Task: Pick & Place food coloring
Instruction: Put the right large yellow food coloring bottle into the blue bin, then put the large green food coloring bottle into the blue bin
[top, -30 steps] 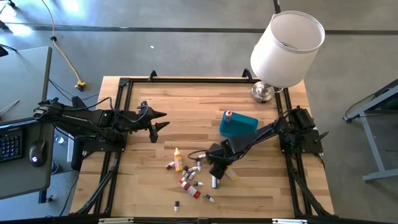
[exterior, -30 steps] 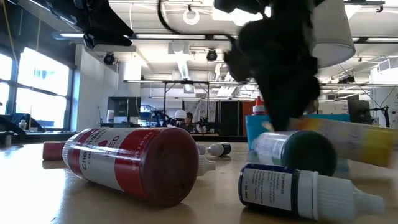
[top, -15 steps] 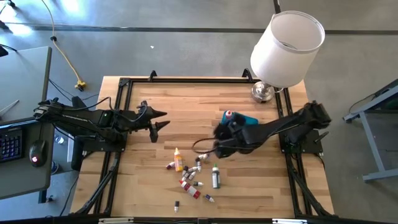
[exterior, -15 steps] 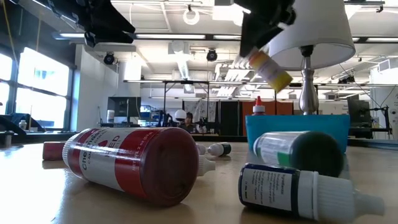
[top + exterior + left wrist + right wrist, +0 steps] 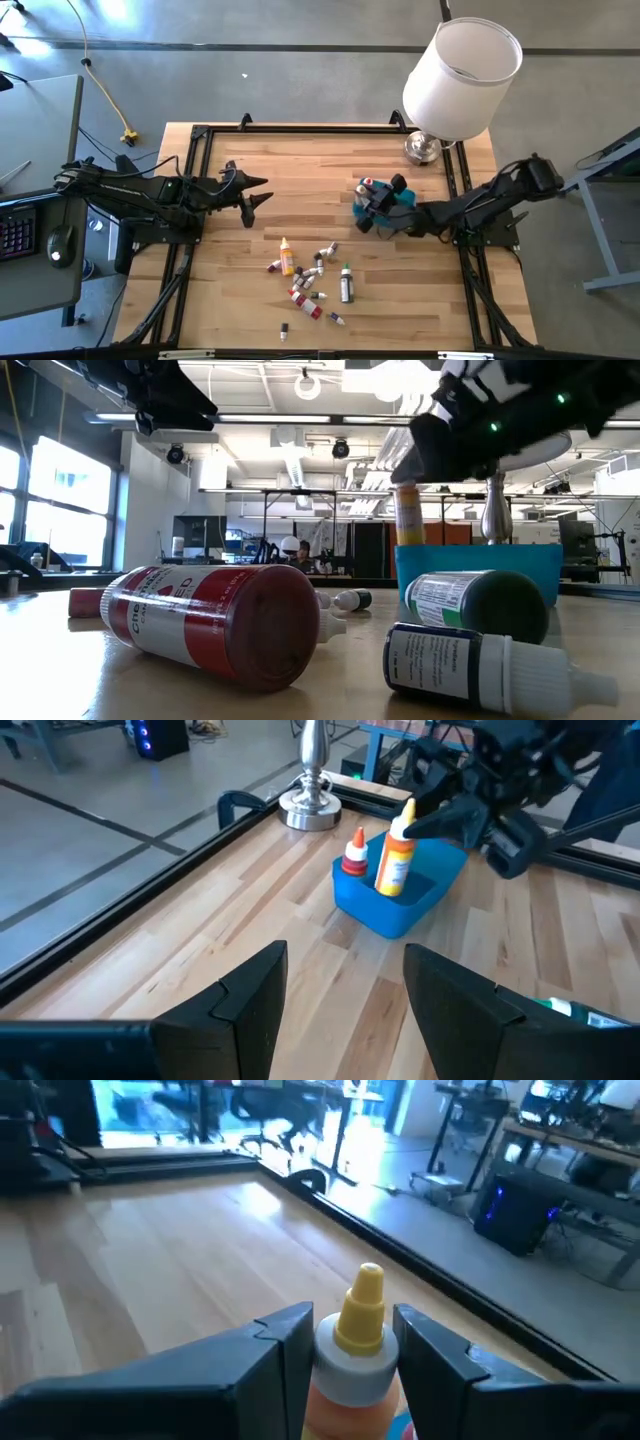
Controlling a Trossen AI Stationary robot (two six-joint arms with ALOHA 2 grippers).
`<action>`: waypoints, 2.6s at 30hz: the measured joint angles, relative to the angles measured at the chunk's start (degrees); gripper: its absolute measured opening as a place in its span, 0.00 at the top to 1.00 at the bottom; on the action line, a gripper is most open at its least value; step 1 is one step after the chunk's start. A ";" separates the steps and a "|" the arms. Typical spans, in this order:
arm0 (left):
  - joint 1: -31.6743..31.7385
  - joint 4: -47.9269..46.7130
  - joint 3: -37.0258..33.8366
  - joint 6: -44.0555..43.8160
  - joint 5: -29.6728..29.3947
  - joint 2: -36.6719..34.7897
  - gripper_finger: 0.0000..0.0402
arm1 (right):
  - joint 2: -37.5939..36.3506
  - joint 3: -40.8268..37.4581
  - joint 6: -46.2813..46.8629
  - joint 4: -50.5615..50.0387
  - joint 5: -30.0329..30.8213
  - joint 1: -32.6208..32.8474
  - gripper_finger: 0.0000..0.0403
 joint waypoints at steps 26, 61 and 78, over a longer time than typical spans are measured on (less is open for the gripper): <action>0.01 -0.03 0.00 -0.38 -2.24 0.00 0.51 | 0.51 -7.82 -7.89 4.88 -17.85 -11.13 0.58; 0.01 -0.03 0.00 -0.53 -2.22 0.02 0.51 | 9.59 36.01 38.41 -61.34 -45.53 3.42 0.63; 0.01 -3.21 0.00 -0.38 -2.35 0.02 0.51 | 22.11 41.53 65.69 -66.70 -60.62 4.31 0.63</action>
